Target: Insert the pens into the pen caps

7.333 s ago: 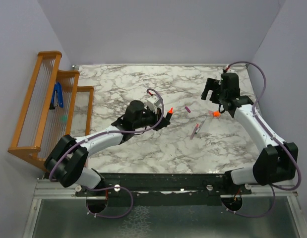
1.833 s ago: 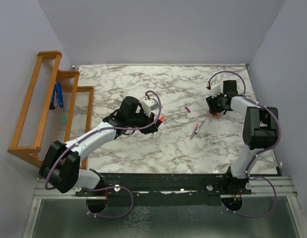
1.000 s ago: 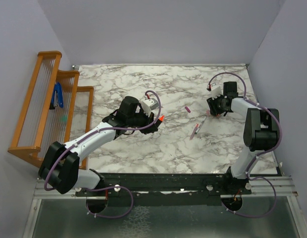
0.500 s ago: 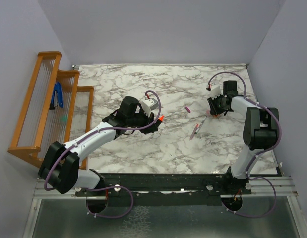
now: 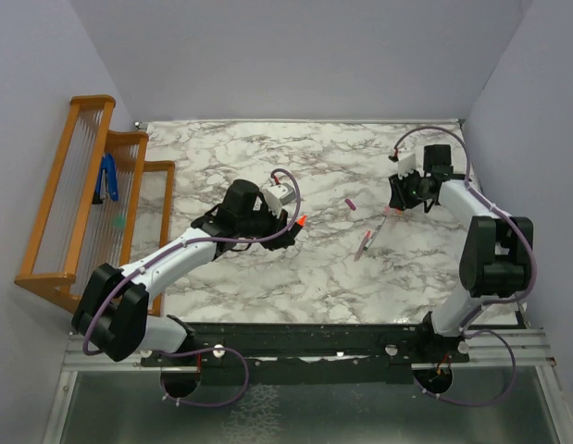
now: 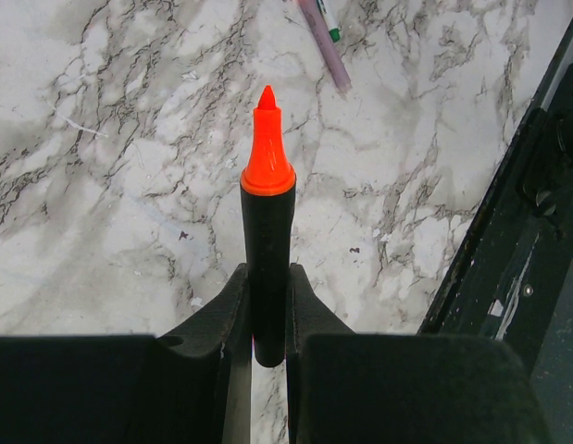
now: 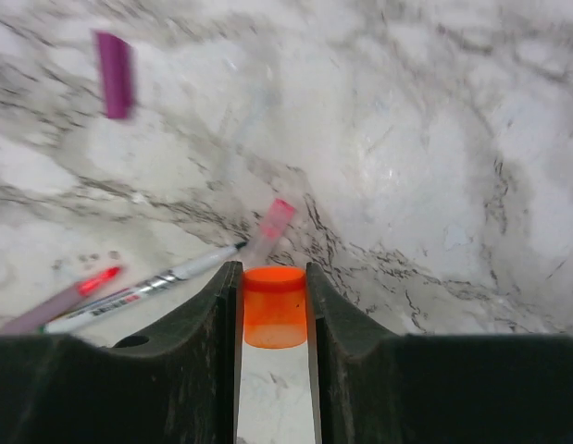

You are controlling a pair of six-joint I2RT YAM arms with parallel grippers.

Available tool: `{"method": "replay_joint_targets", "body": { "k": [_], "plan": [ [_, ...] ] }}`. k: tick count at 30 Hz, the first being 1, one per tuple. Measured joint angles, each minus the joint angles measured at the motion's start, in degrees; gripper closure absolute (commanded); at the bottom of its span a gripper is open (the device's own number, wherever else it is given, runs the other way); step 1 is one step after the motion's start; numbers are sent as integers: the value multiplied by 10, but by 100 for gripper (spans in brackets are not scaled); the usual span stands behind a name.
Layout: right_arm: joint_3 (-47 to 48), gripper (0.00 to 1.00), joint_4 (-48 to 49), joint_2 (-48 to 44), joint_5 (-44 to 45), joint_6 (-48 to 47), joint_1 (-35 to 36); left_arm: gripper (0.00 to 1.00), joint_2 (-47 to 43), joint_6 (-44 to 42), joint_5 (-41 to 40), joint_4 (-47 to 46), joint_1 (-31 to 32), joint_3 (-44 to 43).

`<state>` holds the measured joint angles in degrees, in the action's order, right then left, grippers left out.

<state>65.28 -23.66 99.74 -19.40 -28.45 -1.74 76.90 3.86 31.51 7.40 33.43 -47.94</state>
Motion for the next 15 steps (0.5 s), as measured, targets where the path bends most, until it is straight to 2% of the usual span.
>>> {"method": "replay_joint_targets", "body": {
  "k": [3, 6, 10, 15],
  "plan": [
    [-12, 100, 21, -73, -45, 17, 11, 100, 3, 3, 0, -1, 0, 0],
    [-49, 100, 86, -166, -105, 52, 41, 100, 9, 14, 0, -11, 0, 0],
    [-118, 99, 225, -273, -192, 143, 86, 100, 17, 37, 28, -41, 0, 0],
    [-180, 100, 407, -320, -290, 289, 98, 100, 34, 91, 104, -127, -1, 2]
  ]
}}
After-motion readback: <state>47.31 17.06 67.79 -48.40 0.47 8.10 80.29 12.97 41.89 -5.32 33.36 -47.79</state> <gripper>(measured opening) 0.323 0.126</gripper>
